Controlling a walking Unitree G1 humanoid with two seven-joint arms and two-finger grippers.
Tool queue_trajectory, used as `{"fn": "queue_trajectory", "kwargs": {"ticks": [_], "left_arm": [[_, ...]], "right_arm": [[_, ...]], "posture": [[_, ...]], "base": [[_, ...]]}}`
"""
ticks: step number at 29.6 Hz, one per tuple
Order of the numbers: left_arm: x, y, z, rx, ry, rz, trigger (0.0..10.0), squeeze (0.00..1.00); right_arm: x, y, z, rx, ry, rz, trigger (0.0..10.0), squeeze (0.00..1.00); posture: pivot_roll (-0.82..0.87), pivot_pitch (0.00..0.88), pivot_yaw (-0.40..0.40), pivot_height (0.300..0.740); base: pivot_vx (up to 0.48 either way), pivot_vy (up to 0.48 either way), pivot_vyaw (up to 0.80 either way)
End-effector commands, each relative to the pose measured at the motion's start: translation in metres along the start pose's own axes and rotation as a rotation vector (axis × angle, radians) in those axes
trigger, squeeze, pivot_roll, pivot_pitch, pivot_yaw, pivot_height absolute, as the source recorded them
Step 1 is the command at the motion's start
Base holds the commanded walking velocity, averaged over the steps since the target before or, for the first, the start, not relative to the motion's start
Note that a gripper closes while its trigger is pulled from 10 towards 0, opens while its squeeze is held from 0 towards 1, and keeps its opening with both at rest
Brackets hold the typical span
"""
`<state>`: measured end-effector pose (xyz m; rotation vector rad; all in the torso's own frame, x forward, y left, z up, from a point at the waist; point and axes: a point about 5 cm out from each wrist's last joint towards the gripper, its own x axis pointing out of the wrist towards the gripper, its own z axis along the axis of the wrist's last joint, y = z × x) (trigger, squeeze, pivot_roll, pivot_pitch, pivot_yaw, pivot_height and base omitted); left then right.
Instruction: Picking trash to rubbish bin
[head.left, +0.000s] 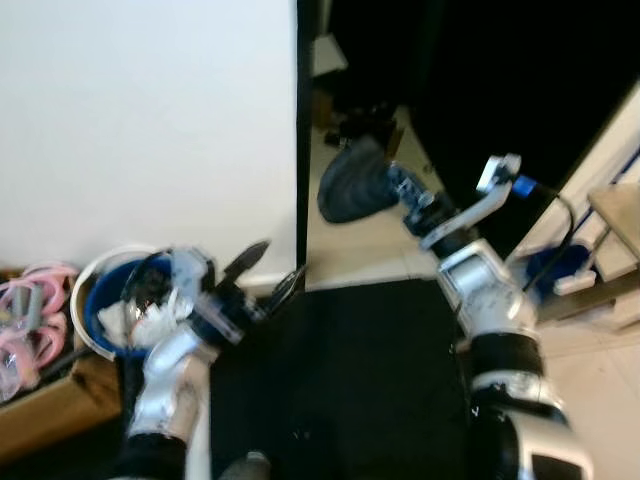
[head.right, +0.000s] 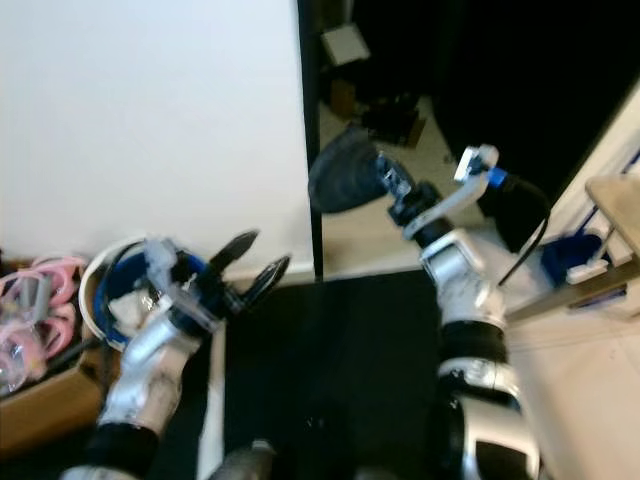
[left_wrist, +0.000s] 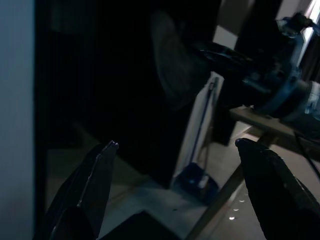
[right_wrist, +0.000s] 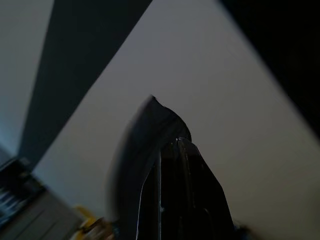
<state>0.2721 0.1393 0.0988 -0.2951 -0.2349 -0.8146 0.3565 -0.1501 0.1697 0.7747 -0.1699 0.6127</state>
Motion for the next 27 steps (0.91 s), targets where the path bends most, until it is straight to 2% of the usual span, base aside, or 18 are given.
{"fn": "queue_trajectory", "kwargs": {"ticks": [1, 16, 19, 22, 23, 27], "left_arm": [[-0.0009, -0.0025, -0.0030, -0.013, 0.009, 0.001, 10.0, 0.00], [0.0027, 0.0029, -0.0042, -0.047, 0.045, 0.060, 10.0, 0.00], [0.0030, 0.0019, -0.0060, -0.072, 0.057, 0.039, 10.0, 0.00], [0.0041, 0.0024, -0.0065, -0.080, 0.063, 0.043, 10.0, 0.00], [0.0044, 0.0026, -0.0069, -0.088, 0.063, 0.047, 9.3, 0.00], [0.0040, 0.0026, -0.0071, -0.091, 0.062, 0.051, 9.0, 0.00]], "right_arm": [[-0.0026, -0.0022, 0.0007, -0.005, 0.000, -0.012, 10.0, 0.00], [-0.0010, -0.0007, -0.0007, -0.008, 0.019, -0.011, 10.0, 0.00], [-0.0006, -0.0006, -0.0014, -0.005, 0.020, -0.016, 10.0, 0.00], [-0.0006, -0.0008, -0.0015, -0.006, 0.021, -0.019, 10.0, 0.00], [-0.0008, -0.0012, -0.0019, -0.008, 0.025, -0.023, 10.0, 0.00], [-0.0009, -0.0014, -0.0027, -0.021, 0.036, -0.023, 10.0, 0.00]], "posture": [[0.03, 0.032, -0.023, 0.740], [0.03, 0.034, -0.022, 0.740], [0.03, 0.028, -0.025, 0.740], [0.03, 0.028, -0.025, 0.740], [0.02, 0.021, -0.025, 0.740], [0.02, 0.021, -0.025, 0.740]], "base": [[0.000, 0.000, 0.70], [0.000, 0.000, 0.69], [0.000, 0.000, 0.00], [0.000, -0.450, 0.00], [0.000, -0.450, 0.00], [0.000, -0.413, 0.00]]}}
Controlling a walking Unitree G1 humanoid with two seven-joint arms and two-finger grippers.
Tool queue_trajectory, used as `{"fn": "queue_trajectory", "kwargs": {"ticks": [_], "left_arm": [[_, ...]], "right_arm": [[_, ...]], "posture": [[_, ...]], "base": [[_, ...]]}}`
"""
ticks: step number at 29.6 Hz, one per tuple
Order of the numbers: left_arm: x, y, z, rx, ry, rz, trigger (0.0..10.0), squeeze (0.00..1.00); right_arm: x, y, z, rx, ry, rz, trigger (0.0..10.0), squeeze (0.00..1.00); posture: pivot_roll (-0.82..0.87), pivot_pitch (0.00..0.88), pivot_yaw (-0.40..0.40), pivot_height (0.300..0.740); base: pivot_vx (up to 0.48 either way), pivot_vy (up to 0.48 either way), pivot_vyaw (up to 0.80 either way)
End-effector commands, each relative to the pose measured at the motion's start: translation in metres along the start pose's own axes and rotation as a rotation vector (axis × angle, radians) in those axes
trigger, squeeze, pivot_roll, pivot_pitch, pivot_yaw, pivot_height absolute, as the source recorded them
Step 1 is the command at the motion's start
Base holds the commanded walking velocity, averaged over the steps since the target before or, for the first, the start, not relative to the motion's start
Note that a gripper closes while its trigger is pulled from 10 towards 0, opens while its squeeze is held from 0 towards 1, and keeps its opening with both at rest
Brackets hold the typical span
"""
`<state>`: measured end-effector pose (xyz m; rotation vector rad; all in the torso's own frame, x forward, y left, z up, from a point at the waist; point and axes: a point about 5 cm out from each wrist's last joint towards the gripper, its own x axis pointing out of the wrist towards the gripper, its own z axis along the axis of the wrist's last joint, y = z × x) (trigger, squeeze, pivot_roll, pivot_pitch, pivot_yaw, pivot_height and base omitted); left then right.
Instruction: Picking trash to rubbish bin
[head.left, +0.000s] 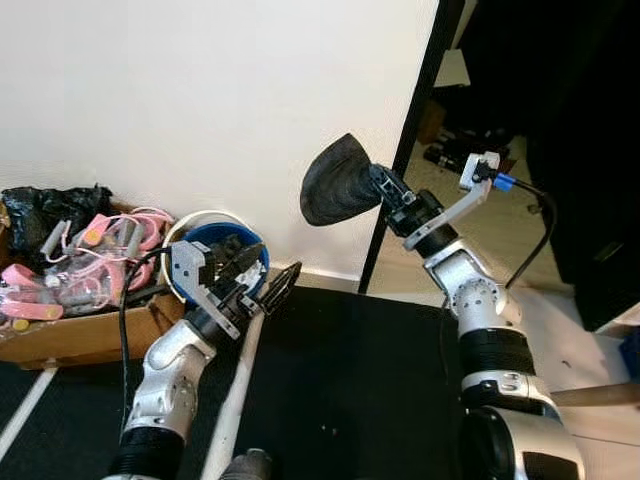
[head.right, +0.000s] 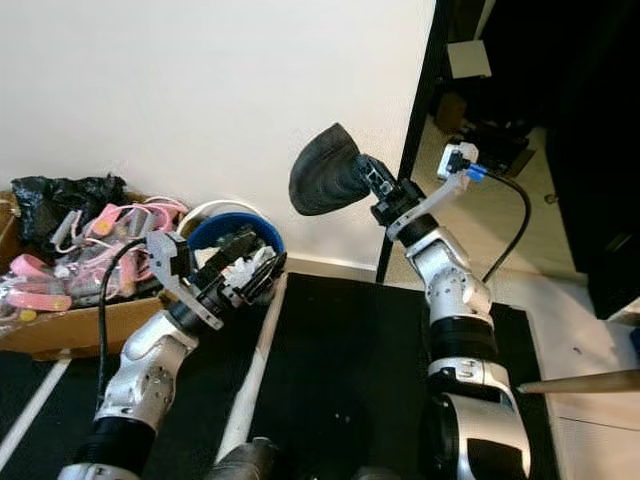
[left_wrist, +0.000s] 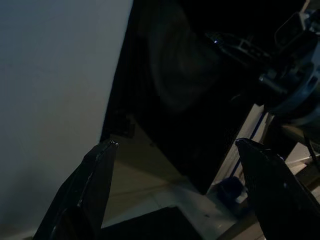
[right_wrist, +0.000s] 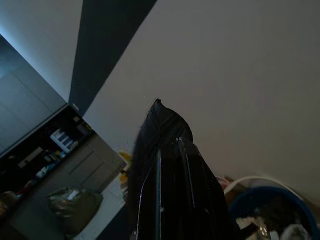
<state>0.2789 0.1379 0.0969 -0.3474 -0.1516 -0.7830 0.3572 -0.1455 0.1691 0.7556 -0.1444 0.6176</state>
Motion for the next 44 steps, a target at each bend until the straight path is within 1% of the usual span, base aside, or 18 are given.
{"fn": "queue_trajectory", "kwargs": {"ticks": [1, 2, 3, 27, 28, 29, 30, 36, 38, 39, 41, 42, 43, 44], "left_arm": [[-0.0007, -0.0014, -0.0046, -0.024, 0.012, 0.005, 9.6, 0.00], [-0.0007, -0.0014, -0.0046, -0.024, 0.012, 0.005, 9.6, 0.00], [-0.0007, -0.0013, -0.0049, -0.032, 0.010, 0.005, 10.0, 0.00], [0.0000, -0.0010, -0.0045, -0.039, 0.010, -0.013, 10.0, 0.00], [0.0002, -0.0009, -0.0045, -0.038, 0.010, -0.014, 9.5, 0.00], [0.0003, -0.0009, -0.0044, -0.038, 0.011, -0.014, 9.5, 0.00], [0.0003, -0.0008, -0.0044, -0.037, 0.011, -0.014, 9.2, 0.00], [0.0004, -0.0007, -0.0045, -0.033, 0.012, -0.013, 9.4, 0.00], [0.0006, -0.0005, -0.0041, -0.031, 0.015, -0.014, 9.1, 0.00], [0.0007, -0.0006, -0.0047, -0.037, 0.026, -0.022, 9.3, 0.00], [0.0007, -0.0007, -0.0051, -0.042, 0.032, -0.025, 9.3, 0.00], [0.0008, -0.0005, -0.0050, -0.042, 0.032, -0.024, 9.1, 0.00], [0.0009, -0.0003, -0.0048, -0.043, 0.031, -0.023, 8.5, 0.00], [0.0010, -0.0002, -0.0047, -0.043, 0.031, -0.022, 8.5, 0.00]], "right_arm": [[-0.0036, -0.0035, 0.0005, -0.012, 0.009, -0.018, 10.0, 0.00], [-0.0036, -0.0035, 0.0005, -0.012, 0.009, -0.018, 10.0, 0.00], [-0.0037, -0.0034, -0.0002, -0.012, 0.011, -0.013, 10.0, 0.00], [-0.0034, -0.0028, -0.0019, -0.027, 0.034, -0.004, 10.0, 0.00], [-0.0032, -0.0027, -0.0019, -0.026, 0.034, -0.004, 10.0, 0.00], [-0.0031, -0.0026, -0.0018, -0.025, 0.033, -0.003, 10.0, 0.00], [-0.0030, -0.0026, -0.0019, -0.025, 0.033, -0.003, 10.0, 0.00], [-0.0030, -0.0026, -0.0017, -0.022, 0.032, -0.003, 10.0, 0.00], [-0.0024, -0.0024, -0.0014, -0.018, 0.027, -0.003, 10.0, 0.00], [-0.0022, -0.0022, -0.0008, -0.013, 0.023, -0.003, 10.0, 0.00], [-0.0021, -0.0020, -0.0008, -0.016, 0.025, -0.004, 10.0, 0.00], [-0.0020, -0.0020, -0.0007, -0.016, 0.026, -0.004, 10.0, 0.00], [-0.0020, -0.0020, -0.0008, -0.015, 0.025, -0.005, 10.0, 0.00], [-0.0019, -0.0019, -0.0008, -0.014, 0.025, -0.006, 10.0, 0.00]], "posture": [[0.03, 0.014, -0.025, 0.740], [0.03, 0.014, -0.025, 0.740], [0.03, 0.013, -0.027, 0.740], [0.03, 0.019, -0.030, 0.740], [0.03, 0.019, -0.030, 0.740], [0.03, 0.019, -0.030, 0.740], [0.03, 0.019, -0.030, 0.740], [0.03, 0.019, -0.030, 0.740], [0.03, 0.024, -0.028, 0.740], [0.03, 0.024, -0.028, 0.740], [0.03, 0.026, -0.026, 0.740], [0.03, 0.026, -0.026, 0.740], [0.03, 0.026, -0.026, 0.740], [0.03, 0.026, -0.026, 0.740]], "base": [[0.000, 0.000, 0.00], [0.000, 0.000, 0.00], [0.000, 0.000, 0.77], [0.000, 0.000, 0.77], [0.000, 0.000, 0.77], [0.000, 0.000, 0.77], [0.000, 0.000, 0.77], [0.000, 0.000, 0.77], [0.000, 0.000, 0.00], [0.000, -0.480, 0.00], [0.000, -0.480, 0.00], [0.000, -0.480, 0.00], [0.000, -0.480, 0.00], [0.000, -0.480, 0.00]]}}
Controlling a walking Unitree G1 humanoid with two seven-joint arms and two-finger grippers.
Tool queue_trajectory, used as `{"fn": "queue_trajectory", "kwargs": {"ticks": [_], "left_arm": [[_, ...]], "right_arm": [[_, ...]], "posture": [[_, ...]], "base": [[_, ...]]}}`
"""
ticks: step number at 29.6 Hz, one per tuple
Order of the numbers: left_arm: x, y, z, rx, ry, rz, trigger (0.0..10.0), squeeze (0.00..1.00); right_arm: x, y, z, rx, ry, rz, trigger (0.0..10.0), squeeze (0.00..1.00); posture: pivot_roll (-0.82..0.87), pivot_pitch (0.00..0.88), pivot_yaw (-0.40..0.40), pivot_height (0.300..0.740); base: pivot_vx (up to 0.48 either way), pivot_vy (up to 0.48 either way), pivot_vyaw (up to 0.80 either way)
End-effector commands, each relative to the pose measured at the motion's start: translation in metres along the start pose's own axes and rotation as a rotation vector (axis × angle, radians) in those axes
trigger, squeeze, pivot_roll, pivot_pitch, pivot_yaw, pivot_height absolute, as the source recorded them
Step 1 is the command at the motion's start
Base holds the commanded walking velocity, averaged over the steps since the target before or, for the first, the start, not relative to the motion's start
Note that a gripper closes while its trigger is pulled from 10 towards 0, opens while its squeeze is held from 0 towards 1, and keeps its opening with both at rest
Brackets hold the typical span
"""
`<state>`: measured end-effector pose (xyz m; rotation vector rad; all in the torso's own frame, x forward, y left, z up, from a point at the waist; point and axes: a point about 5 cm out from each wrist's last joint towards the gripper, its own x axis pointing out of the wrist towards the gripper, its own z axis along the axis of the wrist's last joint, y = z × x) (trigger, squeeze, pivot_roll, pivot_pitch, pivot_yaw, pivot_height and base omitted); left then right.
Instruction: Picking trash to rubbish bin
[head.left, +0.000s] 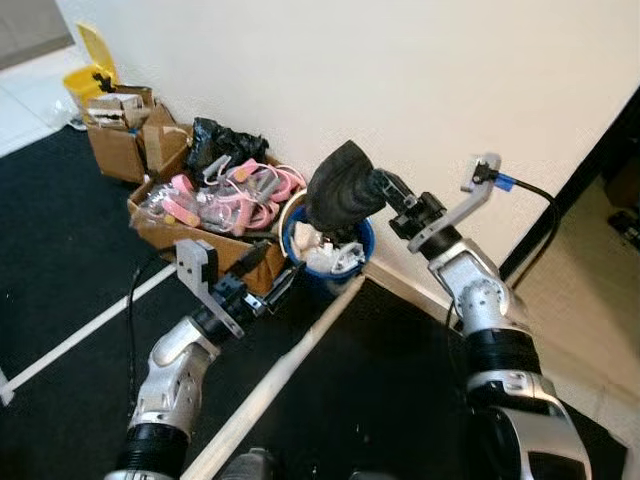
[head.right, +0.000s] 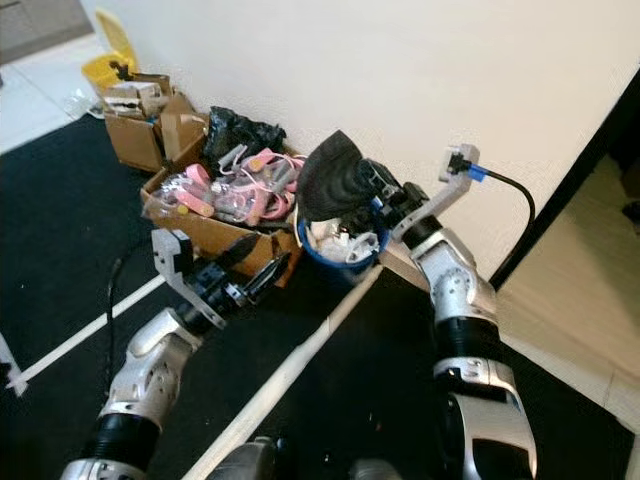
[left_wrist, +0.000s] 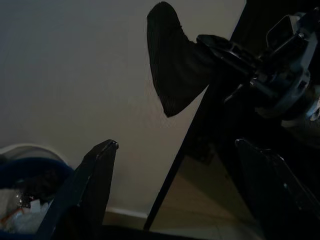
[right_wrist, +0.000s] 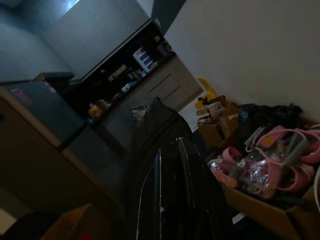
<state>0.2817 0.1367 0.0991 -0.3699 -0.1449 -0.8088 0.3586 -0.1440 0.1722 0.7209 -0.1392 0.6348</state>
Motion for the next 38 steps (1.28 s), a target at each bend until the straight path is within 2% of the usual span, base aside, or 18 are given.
{"fn": "queue_trajectory", "kwargs": {"ticks": [1, 2, 4, 5, 7, 25, 34, 38], "left_arm": [[-0.0023, -0.0006, -0.0058, -0.013, 0.023, 0.005, 7.6, 0.00], [-0.0025, -0.0005, -0.0054, -0.015, 0.013, 0.012, 7.2, 0.00], [-0.0026, -0.0004, -0.0055, -0.020, 0.010, 0.014, 7.2, 0.00], [-0.0026, -0.0005, -0.0056, -0.024, 0.009, 0.014, 8.1, 0.00], [-0.0023, -0.0004, -0.0057, -0.025, 0.014, 0.010, 8.5, 0.00], [-0.0021, -0.0009, -0.0052, -0.030, 0.016, 0.001, 9.3, 0.00], [-0.0025, -0.0009, -0.0066, -0.037, 0.022, 0.006, 9.4, 0.00], [-0.0024, -0.0006, -0.0068, -0.035, 0.022, 0.009, 9.0, 0.00]], "right_arm": [[-0.0048, -0.0039, -0.0028, 0.014, 0.009, -0.022, 10.0, 0.00], [-0.0048, -0.0039, -0.0031, 0.011, 0.013, -0.020, 10.0, 0.00], [-0.0048, -0.0037, -0.0030, 0.010, 0.013, -0.017, 10.0, 0.00], [-0.0047, -0.0033, -0.0035, 0.006, 0.019, -0.011, 10.0, 0.00], [-0.0044, -0.0024, -0.0039, 0.000, 0.024, -0.003, 10.0, 0.00], [-0.0047, -0.0015, -0.0045, -0.010, 0.032, 0.004, 10.0, 0.00], [-0.0051, -0.0017, -0.0052, -0.013, 0.036, 0.004, 10.0, 0.00], [-0.0052, -0.0021, -0.0054, -0.013, 0.037, 0.004, 10.0, 0.00]], "posture": [[0.03, 0.026, -0.024, 0.740], [0.03, 0.026, -0.024, 0.740], [0.03, 0.026, -0.024, 0.740], [0.03, 0.026, -0.024, 0.740], [0.03, 0.026, -0.024, 0.740], [0.03, 0.028, -0.024, 0.740], [0.03, 0.016, -0.028, 0.740], [0.03, 0.016, -0.028, 0.740]], "base": [[0.000, -0.424, 0.00], [0.000, 0.000, 0.00], [0.000, 0.000, 0.00], [0.000, 0.000, 0.79], [0.000, 0.000, 0.79], [0.000, 0.000, 0.79], [0.000, 0.000, 0.79], [0.000, 0.000, 0.79]]}}
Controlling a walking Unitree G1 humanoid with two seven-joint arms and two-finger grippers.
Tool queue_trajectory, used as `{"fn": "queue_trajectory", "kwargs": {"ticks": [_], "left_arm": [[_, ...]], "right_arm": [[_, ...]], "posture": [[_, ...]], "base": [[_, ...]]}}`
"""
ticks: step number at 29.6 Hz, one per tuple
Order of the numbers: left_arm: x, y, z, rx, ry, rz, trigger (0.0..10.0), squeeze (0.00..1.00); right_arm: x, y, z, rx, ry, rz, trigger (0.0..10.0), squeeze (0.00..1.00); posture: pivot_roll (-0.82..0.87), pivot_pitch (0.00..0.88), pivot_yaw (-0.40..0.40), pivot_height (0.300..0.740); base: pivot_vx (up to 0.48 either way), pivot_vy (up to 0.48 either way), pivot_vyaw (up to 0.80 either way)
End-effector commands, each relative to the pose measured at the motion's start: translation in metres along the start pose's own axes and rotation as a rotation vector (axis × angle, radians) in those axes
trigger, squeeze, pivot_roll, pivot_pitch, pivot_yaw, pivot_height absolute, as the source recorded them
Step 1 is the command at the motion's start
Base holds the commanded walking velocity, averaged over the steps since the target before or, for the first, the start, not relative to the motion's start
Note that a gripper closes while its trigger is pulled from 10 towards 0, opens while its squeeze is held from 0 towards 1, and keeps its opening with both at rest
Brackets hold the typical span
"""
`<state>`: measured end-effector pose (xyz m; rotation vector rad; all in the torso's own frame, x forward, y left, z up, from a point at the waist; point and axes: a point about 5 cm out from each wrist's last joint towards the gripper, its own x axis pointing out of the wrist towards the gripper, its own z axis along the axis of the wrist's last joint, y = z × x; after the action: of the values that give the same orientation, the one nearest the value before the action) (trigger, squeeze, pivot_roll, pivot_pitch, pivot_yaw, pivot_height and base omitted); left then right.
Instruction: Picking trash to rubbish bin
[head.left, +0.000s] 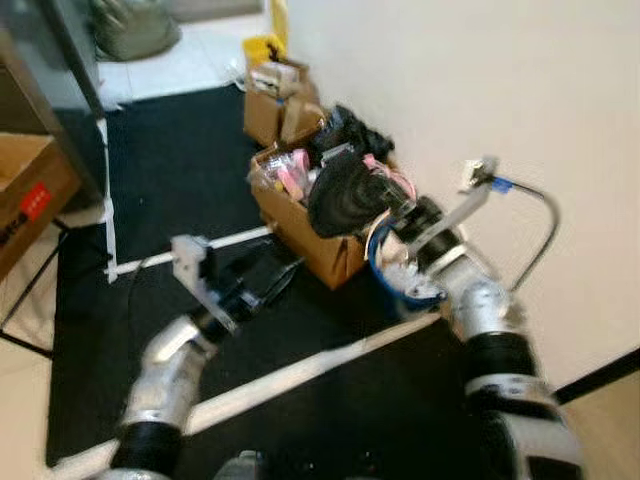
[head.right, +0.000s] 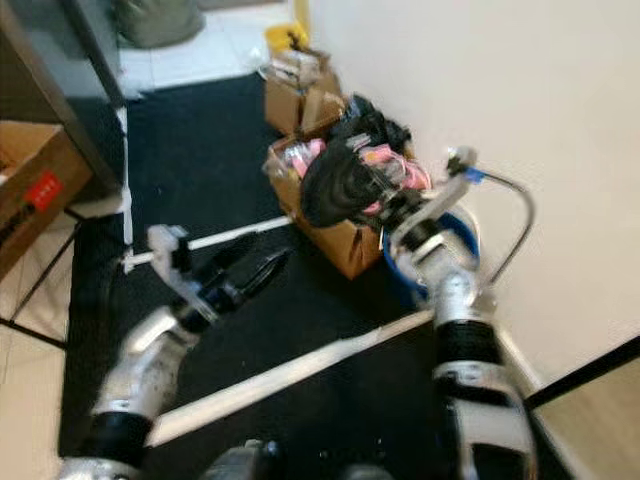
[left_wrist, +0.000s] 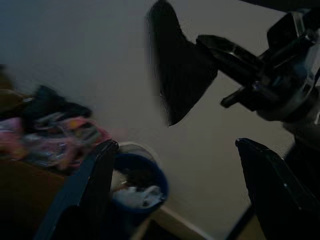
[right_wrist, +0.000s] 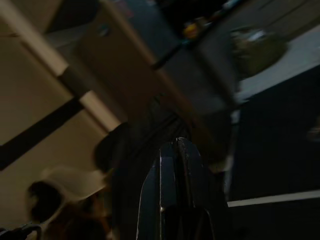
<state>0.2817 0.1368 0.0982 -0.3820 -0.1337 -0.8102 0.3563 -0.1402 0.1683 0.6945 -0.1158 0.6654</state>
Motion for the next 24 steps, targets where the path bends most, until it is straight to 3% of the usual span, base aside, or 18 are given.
{"fn": "queue_trajectory", "kwargs": {"ticks": [1, 13, 24], "left_arm": [[-0.0021, -0.0008, -0.0059, -0.020, 0.016, 0.008, 9.0, 0.00], [-0.0024, -0.0007, -0.0065, -0.016, 0.017, 0.011, 8.5, 0.00], [-0.0022, -0.0004, -0.0060, -0.014, 0.013, 0.016, 8.6, 0.00]], "right_arm": [[-0.0040, -0.0033, -0.0001, 0.001, -0.001, -0.016, 10.0, 0.00], [-0.0047, -0.0043, -0.0010, 0.006, -0.002, -0.018, 10.0, 0.00], [-0.0042, -0.0046, -0.0005, 0.015, -0.006, -0.026, 10.0, 0.00]], "posture": [[0.03, 0.016, -0.028, 0.740], [0.03, 0.009, -0.029, 0.740], [0.03, 0.015, -0.028, 0.740]], "base": [[0.000, 0.000, 0.79], [0.000, 0.000, 0.79], [0.000, 0.000, 0.70]]}}
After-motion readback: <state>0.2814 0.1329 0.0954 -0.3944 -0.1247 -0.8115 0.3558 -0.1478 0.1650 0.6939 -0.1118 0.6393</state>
